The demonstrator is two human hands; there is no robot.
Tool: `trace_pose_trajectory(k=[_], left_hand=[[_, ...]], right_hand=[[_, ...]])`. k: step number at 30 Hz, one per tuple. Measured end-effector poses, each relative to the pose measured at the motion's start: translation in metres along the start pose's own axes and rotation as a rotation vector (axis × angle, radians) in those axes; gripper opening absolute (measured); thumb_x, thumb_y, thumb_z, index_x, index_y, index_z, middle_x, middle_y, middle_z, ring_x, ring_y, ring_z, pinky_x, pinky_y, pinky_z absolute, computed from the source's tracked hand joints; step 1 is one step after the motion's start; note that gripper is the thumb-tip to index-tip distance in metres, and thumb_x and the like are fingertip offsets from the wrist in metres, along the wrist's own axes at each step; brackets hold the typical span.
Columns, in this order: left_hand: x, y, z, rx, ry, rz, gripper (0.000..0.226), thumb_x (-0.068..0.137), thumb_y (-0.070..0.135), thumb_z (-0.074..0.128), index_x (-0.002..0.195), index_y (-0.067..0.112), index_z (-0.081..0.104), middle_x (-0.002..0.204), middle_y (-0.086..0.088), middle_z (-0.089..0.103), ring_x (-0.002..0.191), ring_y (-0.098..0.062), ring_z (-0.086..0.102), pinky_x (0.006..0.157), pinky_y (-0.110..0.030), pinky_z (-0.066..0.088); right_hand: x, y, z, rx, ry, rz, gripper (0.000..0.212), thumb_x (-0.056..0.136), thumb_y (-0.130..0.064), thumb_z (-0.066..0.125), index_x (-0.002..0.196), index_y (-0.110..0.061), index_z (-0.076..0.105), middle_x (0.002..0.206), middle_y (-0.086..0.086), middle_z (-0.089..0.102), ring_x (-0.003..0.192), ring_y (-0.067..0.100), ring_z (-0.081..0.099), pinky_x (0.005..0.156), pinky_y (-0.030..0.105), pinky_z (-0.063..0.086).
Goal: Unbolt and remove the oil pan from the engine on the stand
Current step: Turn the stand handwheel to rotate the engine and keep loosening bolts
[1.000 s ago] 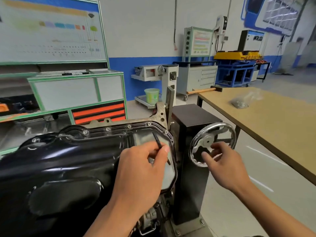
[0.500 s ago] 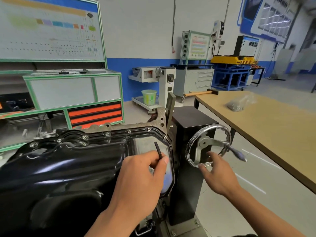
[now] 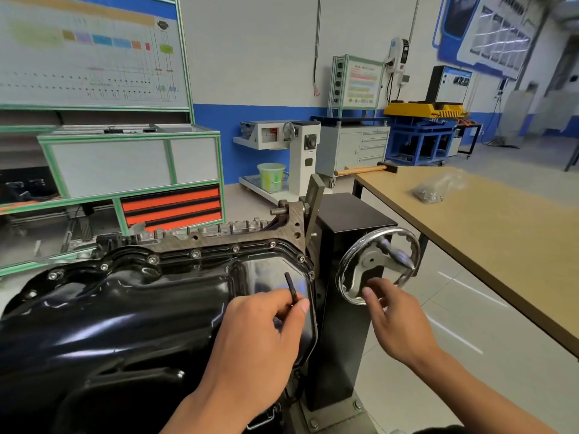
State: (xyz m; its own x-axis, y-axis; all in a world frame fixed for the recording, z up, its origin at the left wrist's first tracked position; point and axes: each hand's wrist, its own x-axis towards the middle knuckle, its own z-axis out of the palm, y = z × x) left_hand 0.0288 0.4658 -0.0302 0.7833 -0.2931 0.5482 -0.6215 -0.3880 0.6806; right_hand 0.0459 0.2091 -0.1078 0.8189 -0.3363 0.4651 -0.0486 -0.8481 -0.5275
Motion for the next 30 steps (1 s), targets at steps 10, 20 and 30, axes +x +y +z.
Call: trace_pose_trajectory(k=[10, 20, 30], left_hand=[[-0.003, -0.002, 0.000, -0.023, 0.002, -0.011, 0.031, 0.093, 0.043, 0.055, 0.074, 0.022, 0.069, 0.063, 0.005, 0.067, 0.053, -0.013, 0.061, 0.052, -0.031, 0.048], [-0.004, -0.008, 0.005, -0.001, -0.026, -0.018, 0.027, 0.094, 0.047, 0.051, 0.084, 0.029, 0.068, 0.066, 0.007, 0.068, 0.065, -0.015, 0.068, 0.060, -0.034, 0.052], [-0.009, -0.012, 0.011, 0.100, -0.036, 0.034, 0.021, 0.095, 0.039, 0.057, 0.084, 0.027, 0.070, 0.068, 0.014, 0.062, 0.063, -0.009, 0.058, 0.056, -0.022, 0.048]], right_hand=[[0.007, 0.008, 0.003, -0.030, -0.007, 0.052, 0.038, 0.096, -0.048, 0.056, 0.124, -0.023, 0.061, 0.099, -0.011, 0.064, 0.077, -0.001, 0.058, 0.062, 0.015, 0.042], [0.008, -0.003, -0.011, 0.065, 0.119, -0.012, 0.023, 0.091, -0.050, 0.052, 0.105, -0.036, 0.064, 0.082, -0.022, 0.062, 0.075, -0.003, 0.060, 0.060, 0.017, 0.046], [-0.002, -0.003, -0.007, 0.032, 0.031, 0.012, 0.033, 0.100, -0.044, 0.048, 0.099, -0.027, 0.077, 0.103, -0.009, 0.066, 0.096, 0.011, 0.061, 0.076, 0.027, 0.044]])
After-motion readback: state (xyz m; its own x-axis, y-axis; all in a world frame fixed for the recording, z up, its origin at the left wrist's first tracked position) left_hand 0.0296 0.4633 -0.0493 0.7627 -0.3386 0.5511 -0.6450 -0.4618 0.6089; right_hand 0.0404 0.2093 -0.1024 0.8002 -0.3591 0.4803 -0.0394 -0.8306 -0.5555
